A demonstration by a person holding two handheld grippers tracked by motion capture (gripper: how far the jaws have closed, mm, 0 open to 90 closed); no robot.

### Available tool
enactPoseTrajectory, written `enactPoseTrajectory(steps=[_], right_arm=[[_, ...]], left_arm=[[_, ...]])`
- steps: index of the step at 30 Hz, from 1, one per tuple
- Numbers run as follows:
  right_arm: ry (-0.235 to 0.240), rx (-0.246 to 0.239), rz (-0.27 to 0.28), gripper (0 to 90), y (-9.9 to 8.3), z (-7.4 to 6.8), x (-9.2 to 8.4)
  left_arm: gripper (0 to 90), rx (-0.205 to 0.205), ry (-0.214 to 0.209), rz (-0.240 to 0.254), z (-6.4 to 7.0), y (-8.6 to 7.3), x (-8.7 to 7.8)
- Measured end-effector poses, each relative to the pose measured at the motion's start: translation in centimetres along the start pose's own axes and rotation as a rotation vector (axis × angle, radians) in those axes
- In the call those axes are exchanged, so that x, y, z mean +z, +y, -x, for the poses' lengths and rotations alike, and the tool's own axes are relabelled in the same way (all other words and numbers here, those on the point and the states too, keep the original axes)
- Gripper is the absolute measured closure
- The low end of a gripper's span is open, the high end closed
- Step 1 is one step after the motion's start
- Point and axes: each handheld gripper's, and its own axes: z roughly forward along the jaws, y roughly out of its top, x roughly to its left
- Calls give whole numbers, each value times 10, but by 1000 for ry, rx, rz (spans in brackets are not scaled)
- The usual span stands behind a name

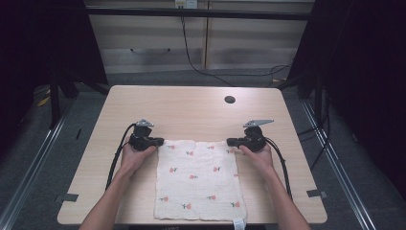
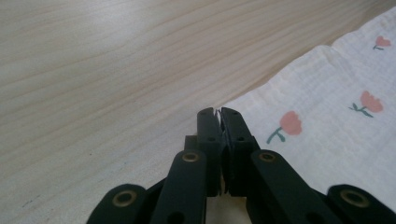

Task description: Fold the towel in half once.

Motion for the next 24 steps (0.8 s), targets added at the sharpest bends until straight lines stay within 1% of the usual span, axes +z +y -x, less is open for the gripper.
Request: enactPoseTrajectory(steps=[1, 2, 3, 5, 7, 8, 9, 10, 11, 13, 14, 15, 16, 18, 20, 22, 24], right_arm=[[2, 2, 0, 864, 0, 0, 0], [3, 1, 1, 864, 0, 0, 0], [1, 2, 2, 864, 1, 0, -1], [1, -3, 10, 865, 1, 0, -1], [1, 0, 9, 865, 1, -1, -2], [2, 0, 12, 865, 2, -1, -3], [2, 0, 12, 865, 2, -1, -3], [2, -1, 11, 866, 2, -1, -3], [4, -1, 17, 866, 3, -1, -5], [3, -5, 23, 866, 4, -1, -6], [3, -3, 24, 867, 4, -1, -7], [3, -3, 24, 867, 4, -1, -7], [3, -1, 26, 867, 5, -1, -8], [4, -5, 38, 868, 8, -2, -10], [4, -10, 41, 867, 10, -3, -12], [4, -16, 50, 868, 13, -4, -14], [4, -17, 51, 868, 14, -5, -15]], left_arm=[[874, -12, 1, 17, 1, 0, -1], [876, -12, 1, 17, 1, 0, -1], [877, -19, -14, 22, 0, 0, -3], [879, -9, -13, 39, 1, 2, -8], [881, -10, -16, 43, 1, 2, -9], [880, -9, -16, 59, 2, 5, -12], [881, -9, -16, 59, 2, 5, -12], [881, -12, -24, 66, 2, 6, -15], [881, -26, -33, 88, 2, 8, -18], [881, -22, -40, 96, 1, 9, -20], [881, -20, -50, 120, 2, 10, -25], [881, -20, -50, 120, 2, 10, -25], [881, -19, -64, 132, 3, 12, -28], [881, -7, -69, 151, 5, 15, -34], [882, -12, -75, 157, 6, 16, -36], [882, 0, -73, 164, 9, 21, -41], [882, -1, -77, 166, 10, 24, -42]])
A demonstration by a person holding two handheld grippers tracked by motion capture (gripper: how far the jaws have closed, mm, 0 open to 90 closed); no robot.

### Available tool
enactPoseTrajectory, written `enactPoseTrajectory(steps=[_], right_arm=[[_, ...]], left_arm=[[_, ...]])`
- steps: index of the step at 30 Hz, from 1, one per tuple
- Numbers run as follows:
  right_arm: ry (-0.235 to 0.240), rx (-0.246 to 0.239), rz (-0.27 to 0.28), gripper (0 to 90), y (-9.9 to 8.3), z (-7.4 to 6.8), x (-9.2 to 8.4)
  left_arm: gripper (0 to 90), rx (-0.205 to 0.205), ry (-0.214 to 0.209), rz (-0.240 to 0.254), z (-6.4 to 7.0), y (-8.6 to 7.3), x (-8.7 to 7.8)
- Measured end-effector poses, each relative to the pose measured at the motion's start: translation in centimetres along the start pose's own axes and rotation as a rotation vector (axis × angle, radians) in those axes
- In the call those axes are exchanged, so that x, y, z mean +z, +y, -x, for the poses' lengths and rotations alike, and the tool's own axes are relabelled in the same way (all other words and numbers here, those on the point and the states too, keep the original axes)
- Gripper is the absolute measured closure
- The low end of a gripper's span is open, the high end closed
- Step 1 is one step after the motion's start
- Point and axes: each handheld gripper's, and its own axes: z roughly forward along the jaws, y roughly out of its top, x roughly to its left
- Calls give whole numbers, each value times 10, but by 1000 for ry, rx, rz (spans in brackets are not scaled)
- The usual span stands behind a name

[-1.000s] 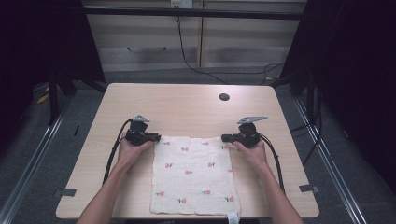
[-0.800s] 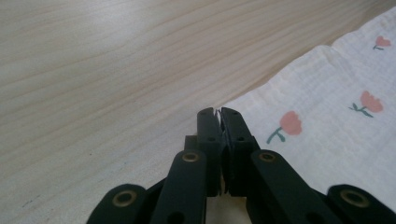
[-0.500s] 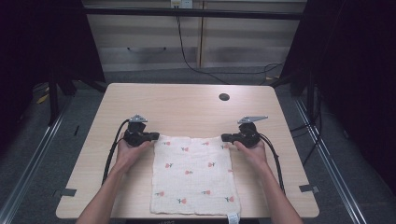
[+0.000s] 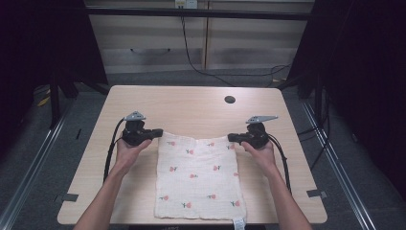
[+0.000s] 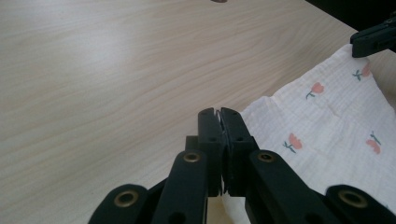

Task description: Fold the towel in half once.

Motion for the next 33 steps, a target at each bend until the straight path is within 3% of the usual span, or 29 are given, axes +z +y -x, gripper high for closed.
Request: enactPoseTrajectory(steps=[7, 17, 23, 27, 31, 33], right_arm=[[-12, -12, 26, 868, 10, 0, -8], [-30, -26, 55, 868, 27, -1, -25], [-26, -28, 101, 868, 42, -1, -34], [-25, -44, 96, 868, 52, -3, -34], [-29, -52, 105, 869, 61, -3, -38], [-35, -63, 103, 869, 66, -3, -42]], left_arm=[[882, 36, 2, 29, 8, 19, -9], [882, 41, 9, 77, 10, 37, -20], [885, 29, 37, 116, 13, 53, -28], [885, 58, 38, 113, 16, 61, -32], [884, 40, 26, 139, 12, 67, -40], [884, 51, 27, 133, 12, 70, -44]])
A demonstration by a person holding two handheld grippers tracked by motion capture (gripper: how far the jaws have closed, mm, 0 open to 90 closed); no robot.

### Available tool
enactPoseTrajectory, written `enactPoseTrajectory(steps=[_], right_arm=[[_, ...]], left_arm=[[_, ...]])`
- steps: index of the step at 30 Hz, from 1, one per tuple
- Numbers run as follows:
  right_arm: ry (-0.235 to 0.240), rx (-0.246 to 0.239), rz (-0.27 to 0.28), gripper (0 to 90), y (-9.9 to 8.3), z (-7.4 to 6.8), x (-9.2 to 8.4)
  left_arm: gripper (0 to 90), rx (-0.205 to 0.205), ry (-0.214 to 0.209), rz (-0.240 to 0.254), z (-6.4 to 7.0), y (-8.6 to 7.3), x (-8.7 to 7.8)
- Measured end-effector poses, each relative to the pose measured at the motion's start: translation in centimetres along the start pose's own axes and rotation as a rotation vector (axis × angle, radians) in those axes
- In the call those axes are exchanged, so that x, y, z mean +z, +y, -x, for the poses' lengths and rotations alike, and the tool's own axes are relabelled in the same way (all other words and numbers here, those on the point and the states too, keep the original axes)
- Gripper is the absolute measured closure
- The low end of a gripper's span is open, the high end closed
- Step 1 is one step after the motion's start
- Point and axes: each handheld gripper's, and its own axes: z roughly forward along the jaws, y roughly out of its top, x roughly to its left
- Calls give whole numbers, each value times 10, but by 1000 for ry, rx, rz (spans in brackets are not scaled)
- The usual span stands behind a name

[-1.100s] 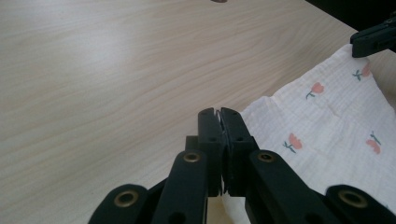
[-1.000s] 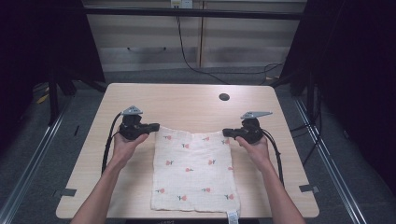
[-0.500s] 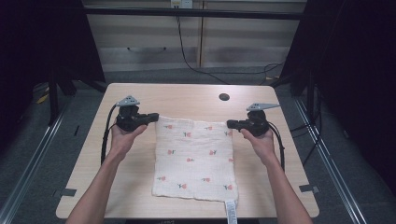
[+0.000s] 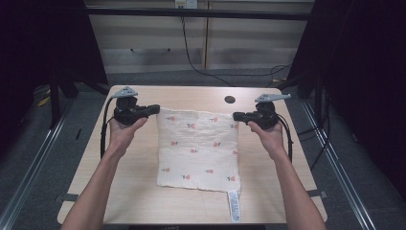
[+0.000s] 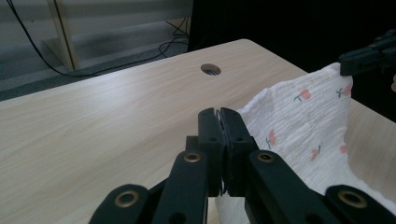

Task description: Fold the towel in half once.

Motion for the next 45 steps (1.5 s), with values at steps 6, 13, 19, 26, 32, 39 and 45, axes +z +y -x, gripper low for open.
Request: enactPoseTrajectory(steps=[6, 13, 19, 26, 32, 39, 45], right_arm=[[2, -6, 10, 869, 3, 0, -9], [18, -16, -22, 869, -12, -5, -6], [51, -5, -12, 869, -27, -8, -8], [69, -14, -12, 869, -39, -16, -13], [84, -19, -18, 869, -49, -22, -17], [100, -32, -29, 869, -59, -30, -24], [95, -22, -30, 869, -72, -33, -30]], left_arm=[[885, 50, -9, -29, 8, -2, -4], [885, 47, -8, -53, 6, -21, -6], [885, 32, -17, -46, 6, -38, -11], [885, 40, -38, -44, 15, -49, -18], [885, 59, -36, -49, 21, -54, -22], [885, 78, -43, -58, 30, -59, -29], [885, 82, -52, -78, 35, -72, -29]])
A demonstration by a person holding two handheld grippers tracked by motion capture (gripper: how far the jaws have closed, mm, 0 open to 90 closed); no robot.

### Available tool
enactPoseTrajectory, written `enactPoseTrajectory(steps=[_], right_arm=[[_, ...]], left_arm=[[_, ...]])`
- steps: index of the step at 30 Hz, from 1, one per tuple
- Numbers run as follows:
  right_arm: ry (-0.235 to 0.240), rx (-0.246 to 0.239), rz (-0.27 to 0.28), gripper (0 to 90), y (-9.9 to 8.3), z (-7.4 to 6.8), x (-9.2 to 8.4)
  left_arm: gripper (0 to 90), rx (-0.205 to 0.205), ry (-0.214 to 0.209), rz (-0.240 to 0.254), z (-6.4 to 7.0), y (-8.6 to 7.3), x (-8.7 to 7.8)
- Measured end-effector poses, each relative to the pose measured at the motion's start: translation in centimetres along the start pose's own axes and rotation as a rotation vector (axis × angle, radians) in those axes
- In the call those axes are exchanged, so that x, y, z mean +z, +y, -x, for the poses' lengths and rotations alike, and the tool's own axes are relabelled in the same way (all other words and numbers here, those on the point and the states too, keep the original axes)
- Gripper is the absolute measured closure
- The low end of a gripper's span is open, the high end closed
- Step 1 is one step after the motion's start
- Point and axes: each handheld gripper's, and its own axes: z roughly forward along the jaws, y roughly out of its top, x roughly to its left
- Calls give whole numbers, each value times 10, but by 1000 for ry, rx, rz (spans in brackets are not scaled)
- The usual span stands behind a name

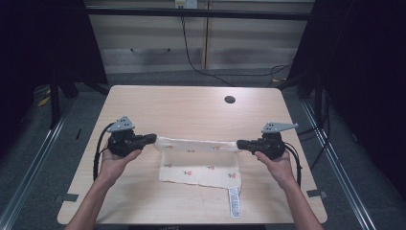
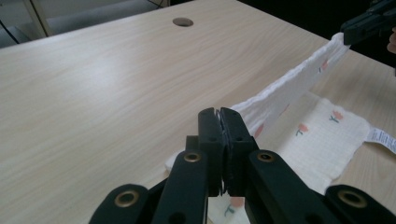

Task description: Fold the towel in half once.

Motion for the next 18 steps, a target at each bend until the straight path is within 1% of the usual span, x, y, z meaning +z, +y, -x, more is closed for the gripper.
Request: enactPoseTrajectory(steps=[2, 3, 4, 5, 6, 8, 9, 10, 13, 14, 15, 16, 17, 18], right_arm=[[6, 7, -2, 869, -6, -1, 0], [8, 7, -9, 869, -8, -2, 1], [7, 7, -17, 869, -11, -3, 1], [7, 7, -17, 869, -11, -3, 1], [12, 6, -21, 869, -15, -6, 0], [14, 1, -20, 869, -17, -8, -3], [16, -2, -22, 869, -17, -9, -4], [16, -2, -21, 869, -18, -10, -5], [19, 1, -24, 868, -22, -13, -7], [19, 1, -24, 868, -22, -13, -7], [21, 8, -24, 868, -25, -13, -6], [27, 9, -36, 868, -32, -15, -5], [27, 9, -36, 868, -32, -15, -5], [28, 10, -52, 868, -37, -17, -3]], left_arm=[[885, -7, -2, -15, 2, -6, 2], [885, -3, 0, -18, 3, -9, 3], [885, -7, -4, -20, 4, -12, 3], [885, -7, -4, -20, 4, -12, 3], [884, -3, -5, -28, 7, -15, 1], [885, -3, -6, -23, 8, -16, -1], [885, 6, -1, -20, 13, -17, -4], [885, -3, -10, -23, 14, -19, -4], [885, -8, -2, -52, 14, -28, -3], [885, -8, -2, -52, 14, -28, -3], [885, -9, 0, -62, 14, -32, -2], [884, -20, -6, -72, 14, -39, 0], [885, -20, -6, -72, 14, -39, 0], [884, -18, -9, -94, 15, -46, 2]])
